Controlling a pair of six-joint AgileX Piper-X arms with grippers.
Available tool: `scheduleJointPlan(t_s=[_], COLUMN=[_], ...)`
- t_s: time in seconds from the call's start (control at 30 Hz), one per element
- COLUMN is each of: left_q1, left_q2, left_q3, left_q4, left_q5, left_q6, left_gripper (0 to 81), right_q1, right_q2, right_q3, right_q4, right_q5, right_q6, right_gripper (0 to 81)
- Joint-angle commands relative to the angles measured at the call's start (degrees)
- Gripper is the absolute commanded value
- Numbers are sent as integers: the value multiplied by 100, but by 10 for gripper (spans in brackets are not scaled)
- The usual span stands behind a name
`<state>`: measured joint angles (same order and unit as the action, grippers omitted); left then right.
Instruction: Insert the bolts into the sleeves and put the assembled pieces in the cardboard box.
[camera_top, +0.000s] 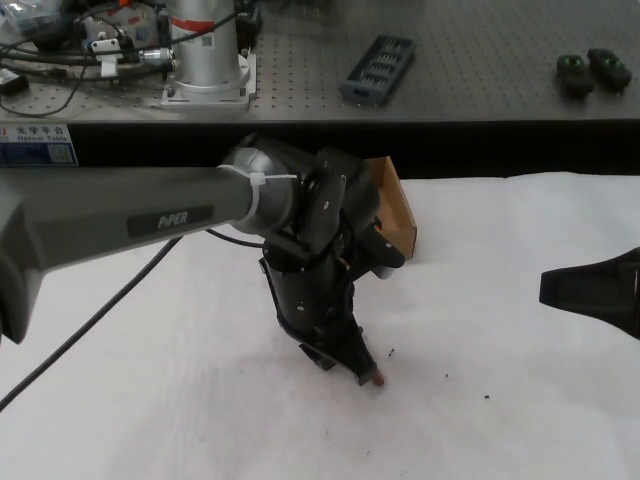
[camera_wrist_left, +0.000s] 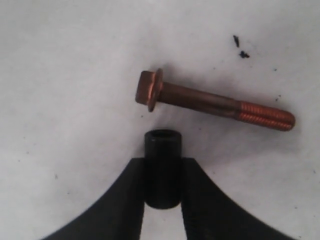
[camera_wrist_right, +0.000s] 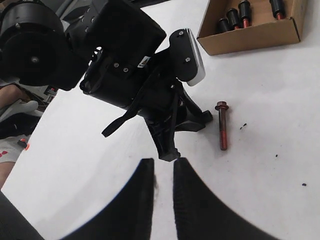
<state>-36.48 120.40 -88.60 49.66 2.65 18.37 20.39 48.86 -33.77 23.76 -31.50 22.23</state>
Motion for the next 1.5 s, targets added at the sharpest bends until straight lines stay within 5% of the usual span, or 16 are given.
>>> scheduleJointPlan(t_s=[0.0, 0.5, 0.7, 0.93, 1.47], left_q1=[-31, -46, -46, -26, 459], left_q2=[120, 236, 203, 13, -2243], left_q3=[-59, -215, -290, -290, 839], left_q4=[184, 226, 199, 187, -1496], left_q5=[-91, -75, -12, 53, 580], left_q6=[-195, -651, -1112, -1249, -2678], left_gripper=[176, 175, 67, 64, 64], right_q1=[-20, -20, -20, -20, -20], right_q2=[-43, -43, -43, -43, 966], right_q3=[-14, -14, -14, -14, -229], right_q4=[-57, -57, -57, -57, -57], right_q5=[-87, -124, -124, -124, -244], right_q6=[4, 4, 4, 4, -16], right_gripper=[118, 118, 118, 118, 118])
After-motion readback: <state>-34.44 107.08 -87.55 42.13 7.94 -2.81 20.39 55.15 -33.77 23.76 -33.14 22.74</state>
